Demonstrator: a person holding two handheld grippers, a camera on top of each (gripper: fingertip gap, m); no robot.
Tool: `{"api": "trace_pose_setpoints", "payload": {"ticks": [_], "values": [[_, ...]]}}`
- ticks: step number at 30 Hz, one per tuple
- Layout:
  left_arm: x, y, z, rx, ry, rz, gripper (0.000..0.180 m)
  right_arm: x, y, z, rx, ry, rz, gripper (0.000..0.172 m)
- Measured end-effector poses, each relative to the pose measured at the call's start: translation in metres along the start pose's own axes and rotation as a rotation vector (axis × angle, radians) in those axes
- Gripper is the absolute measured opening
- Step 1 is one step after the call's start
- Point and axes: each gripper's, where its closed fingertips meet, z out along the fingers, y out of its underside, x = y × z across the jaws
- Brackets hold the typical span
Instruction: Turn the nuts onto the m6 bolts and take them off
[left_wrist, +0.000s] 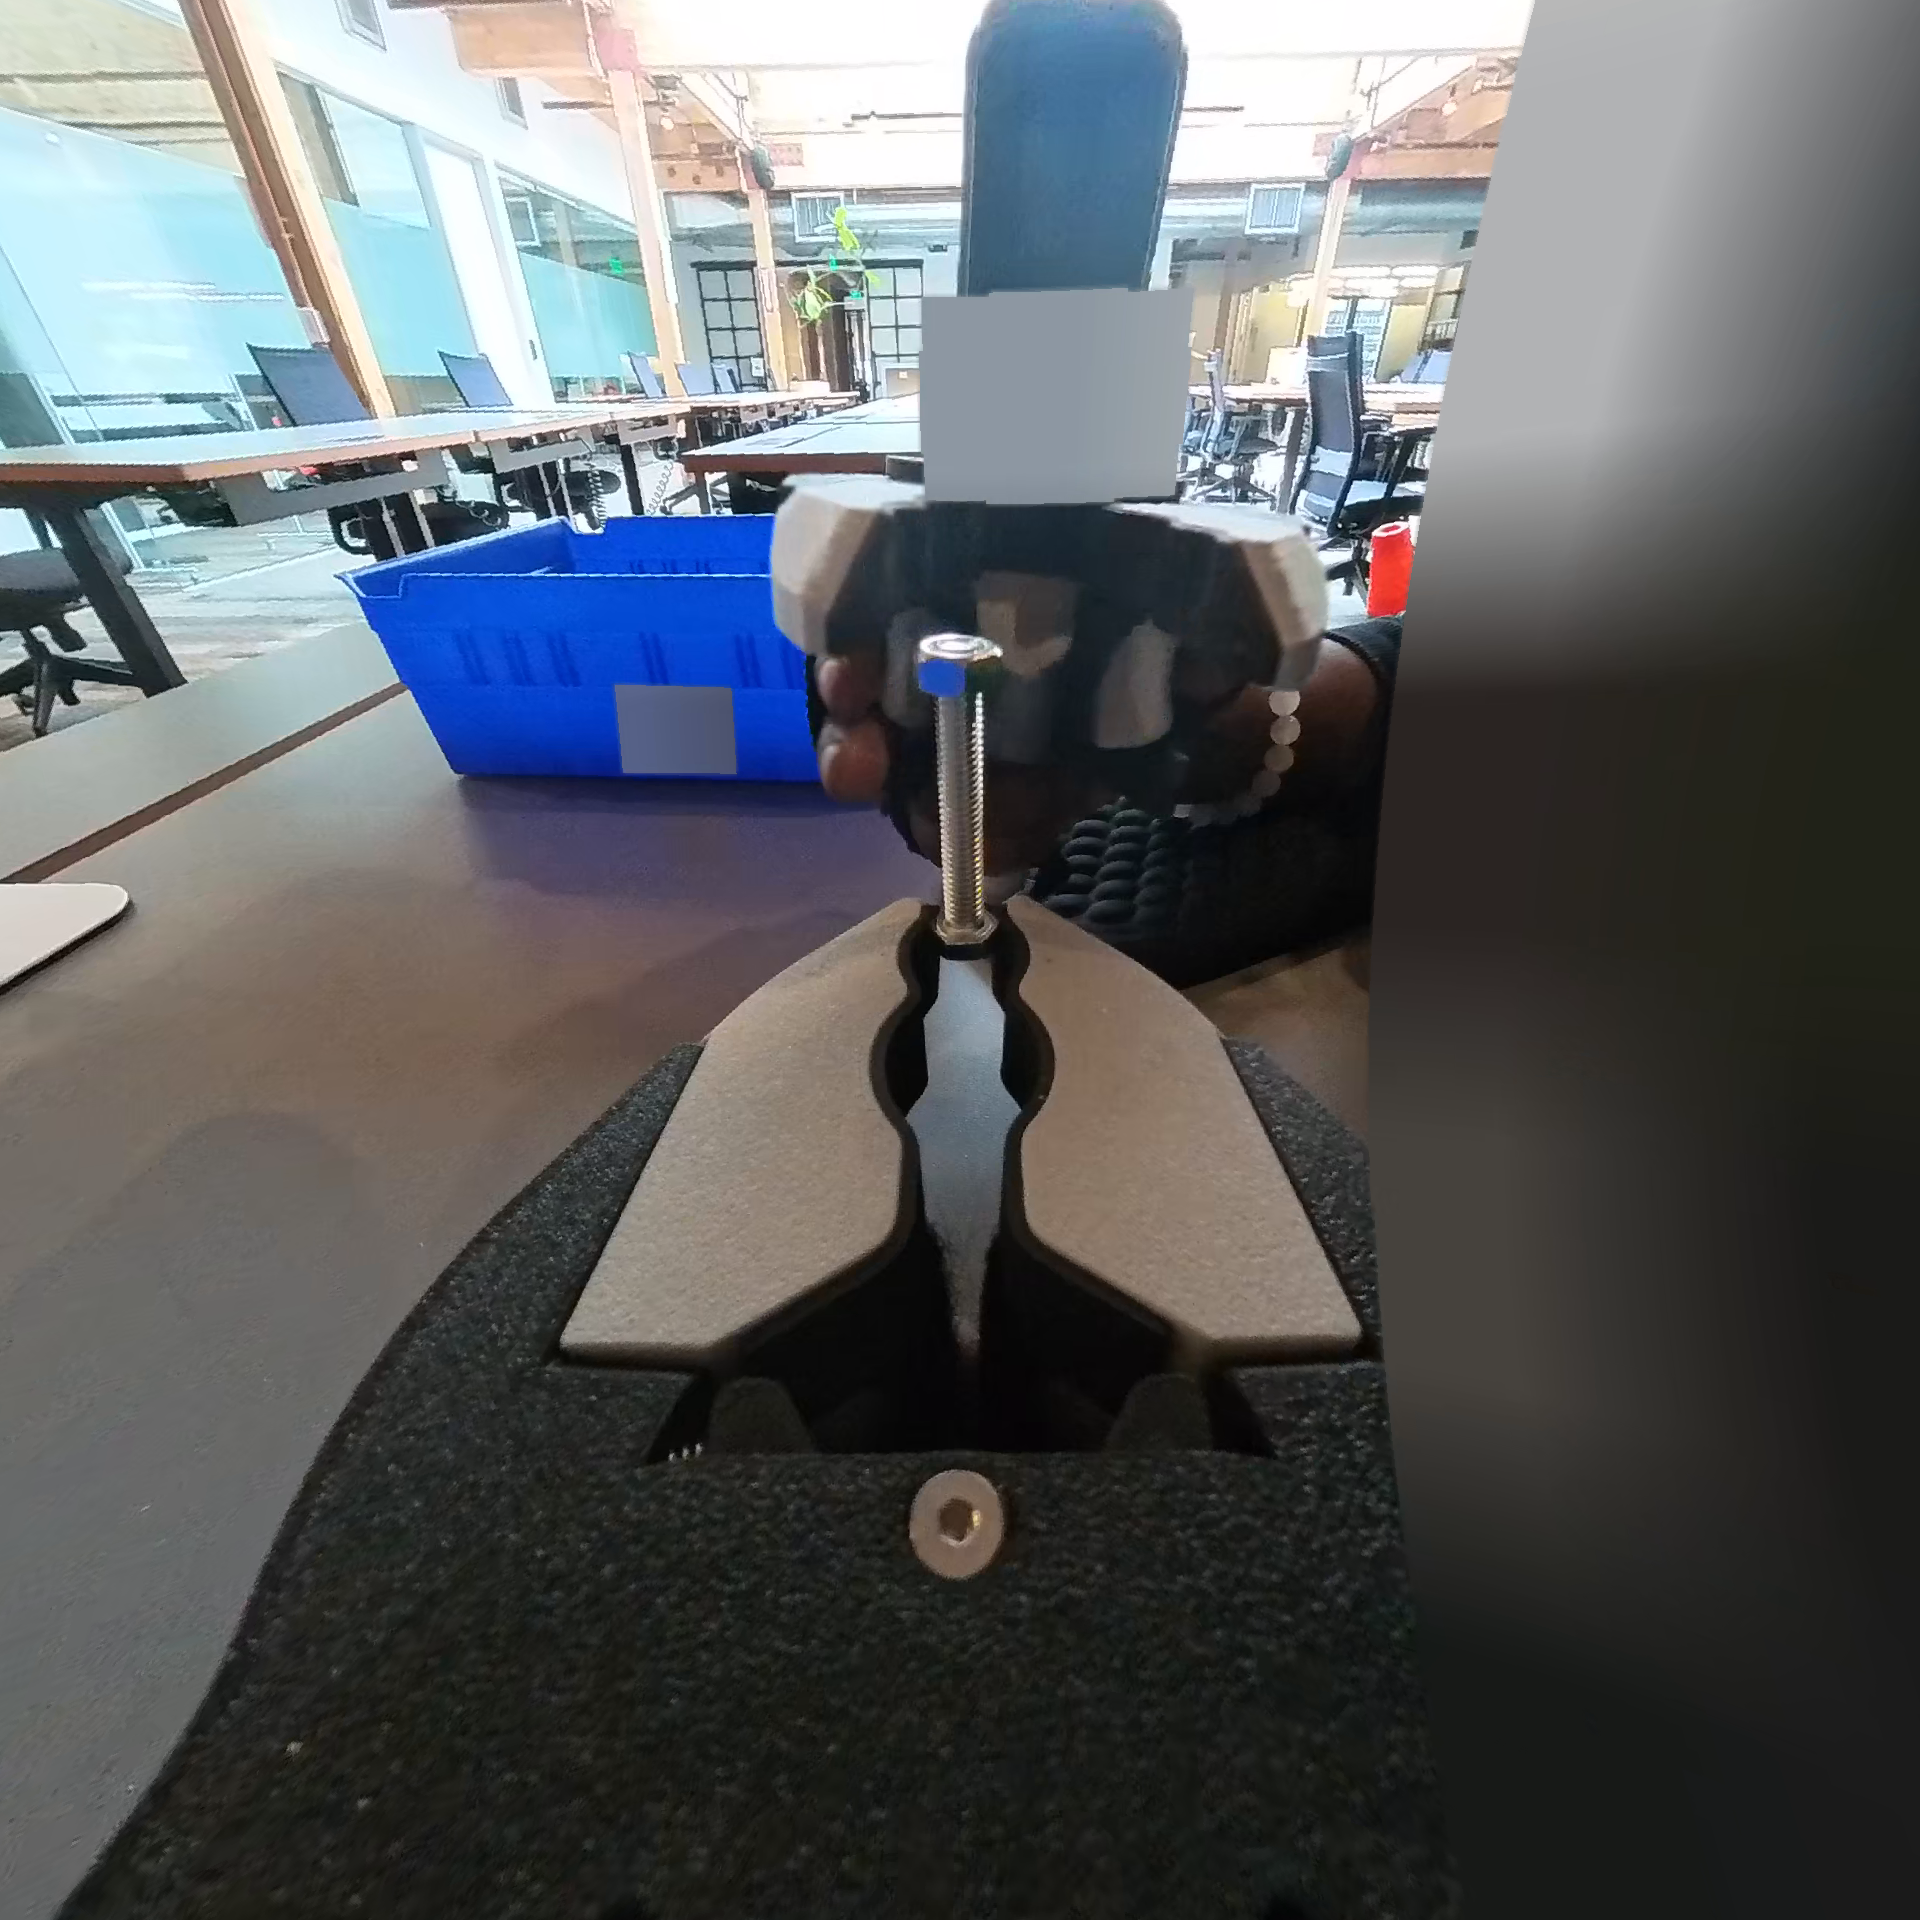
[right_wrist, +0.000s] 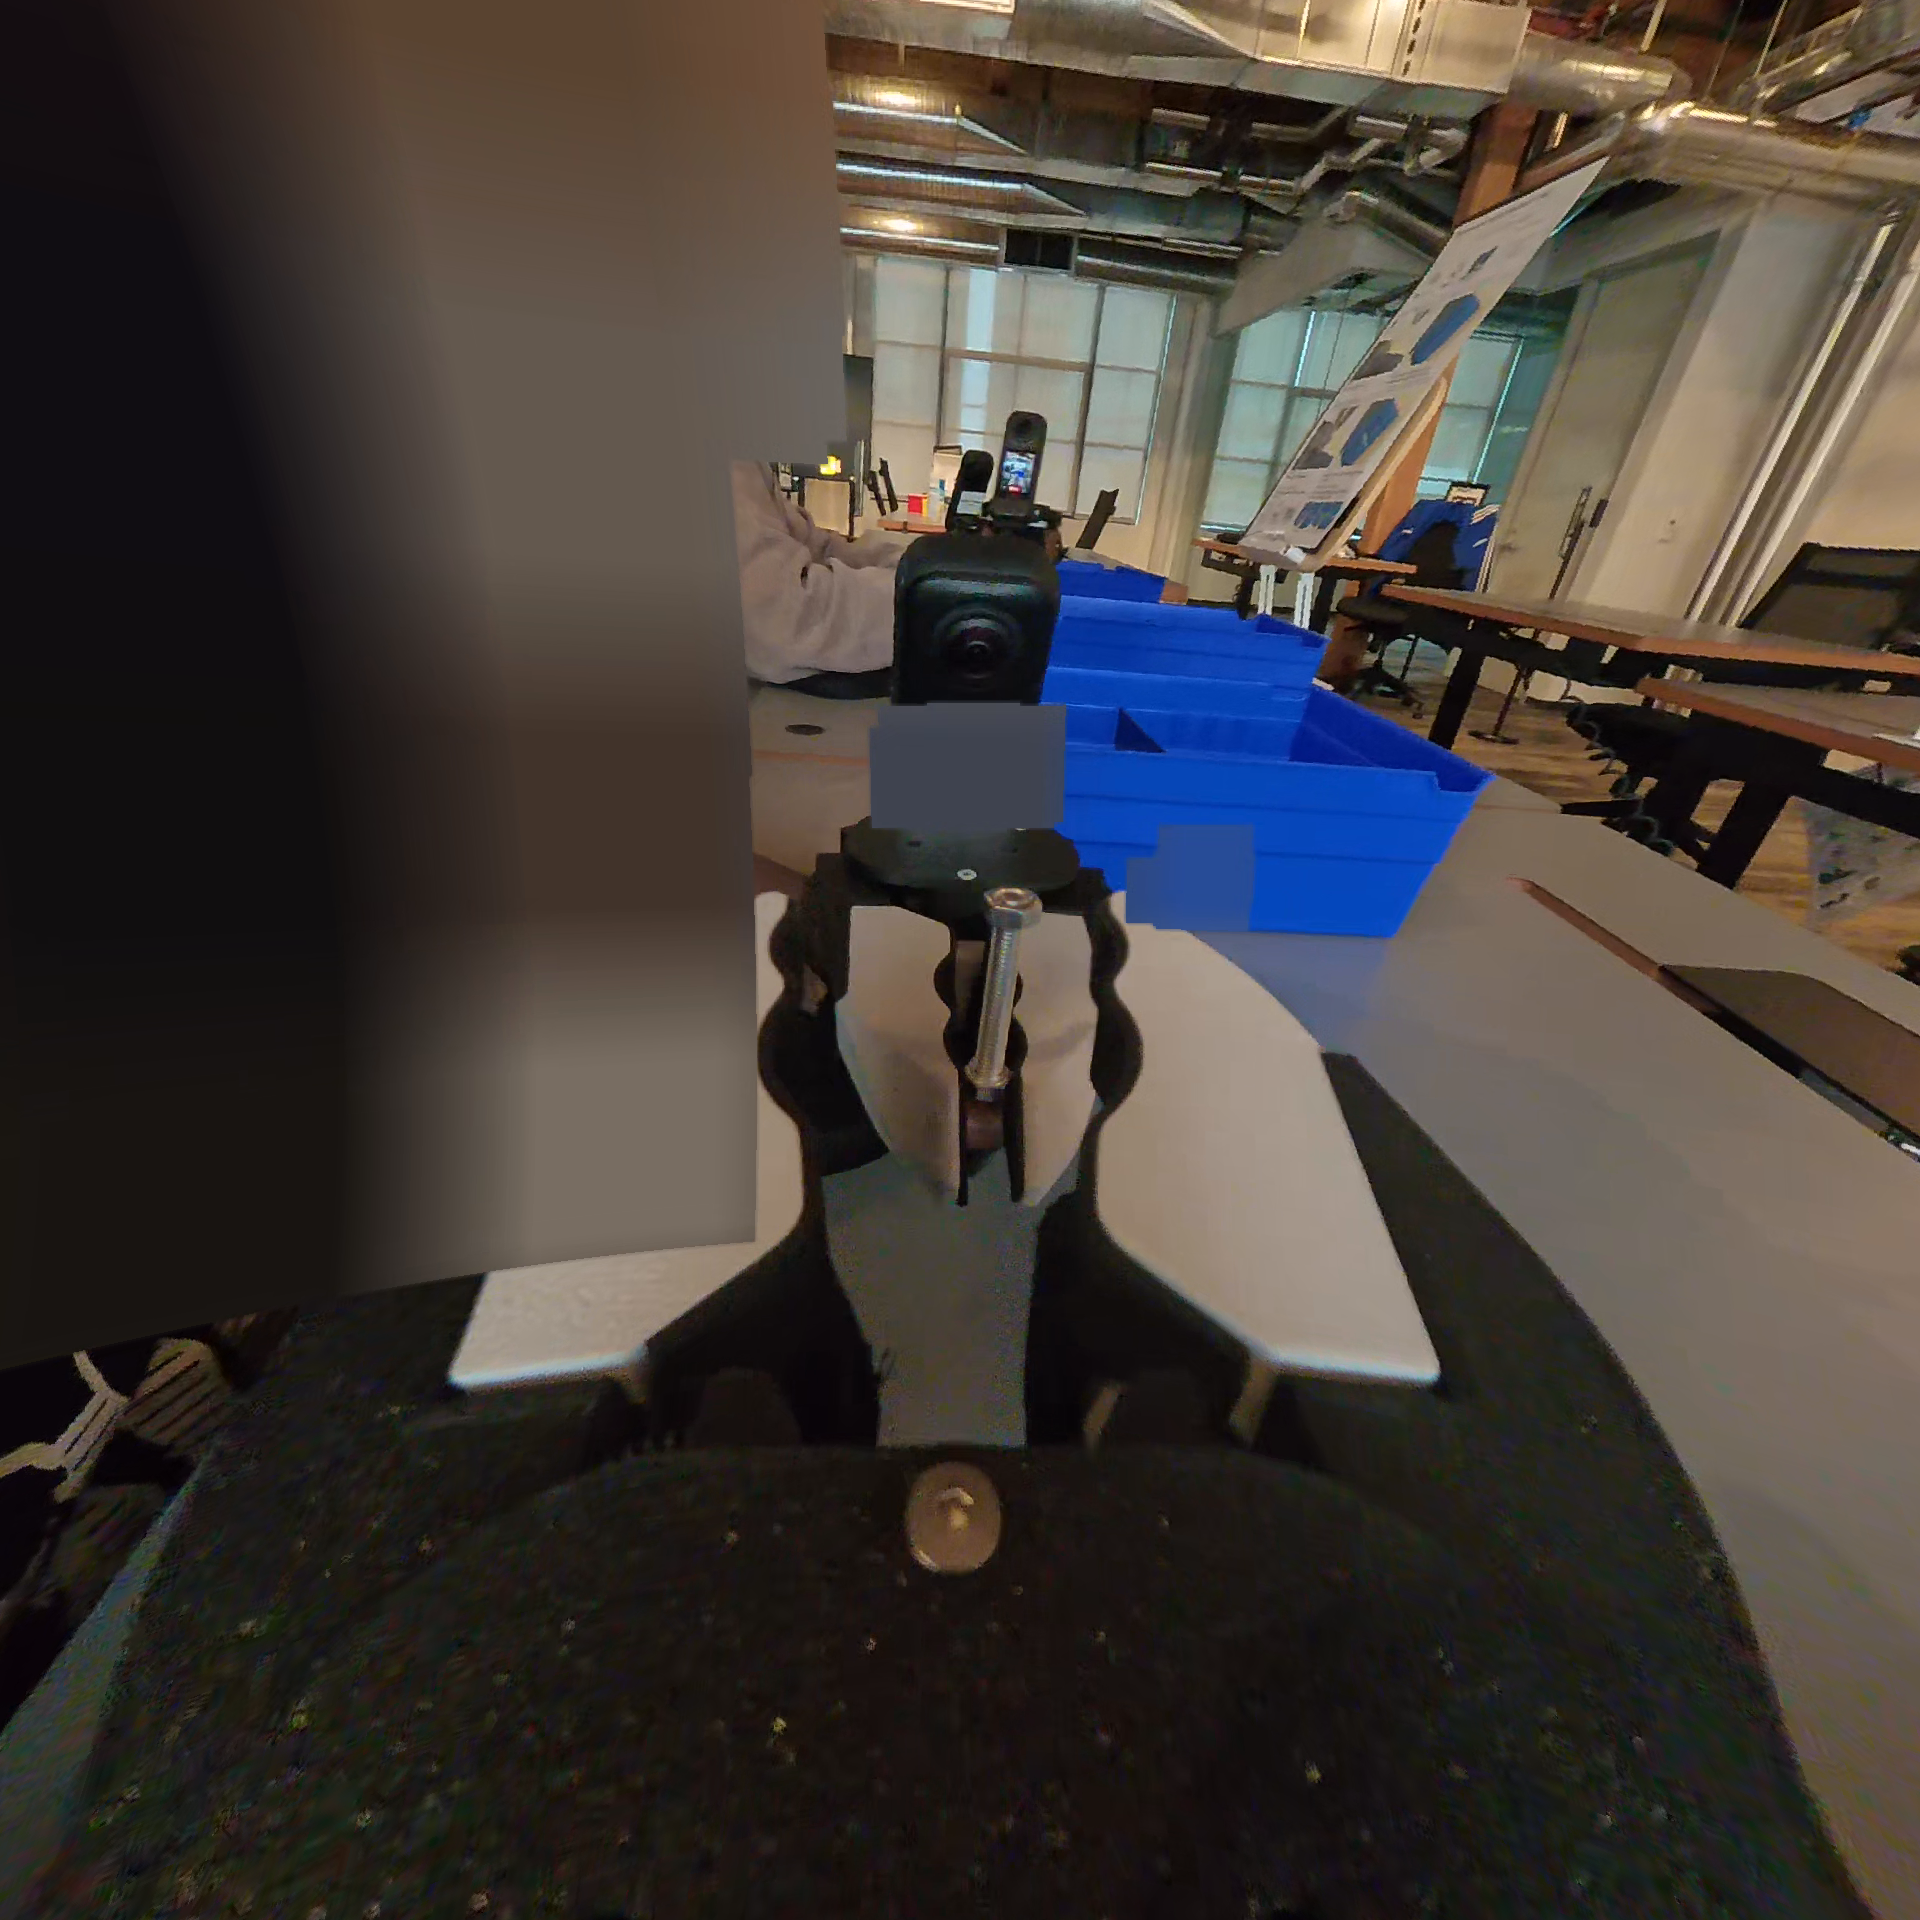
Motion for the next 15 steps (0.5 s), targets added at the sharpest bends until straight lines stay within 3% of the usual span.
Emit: {"api": "trace_pose_setpoints", "payload": {"ticks": [5,7,9,10,12,15], "values": [[-0.0001,-0.0002,0.0,0.001,-0.001,-0.002,0.009,-0.0052,0.0033,0.0022,-0.029,-0.026,-0.002,0.056],[-0.0003,-0.0002,-0.0001,0.001,-0.001,-0.003,0.009,-0.0056,0.0051,0.0008,-0.047,-0.025,-0.013,0.041],[-0.0007,0.0,0.0,-0.001,-0.004,-0.003,0.009,-0.0077,0.0031,-0.0032,-0.035,-0.042,-0.031,0.014],[-0.001,-0.0003,-0.0003,0.002,-0.005,-0.006,0.009,-0.0087,0.0014,-0.0045,-0.023,-0.052,-0.022,0.012],[-0.0008,-0.0004,-0.0003,0.003,-0.004,-0.005,0.009,-0.0077,0.0014,-0.0047,-0.024,-0.053,-0.011,0.012],[0.0,0.0001,0.0001,-0.002,-0.001,-0.001,0.009,-0.001,0.0029,-0.0017,-0.023,-0.002,-0.025,0.035]]}}
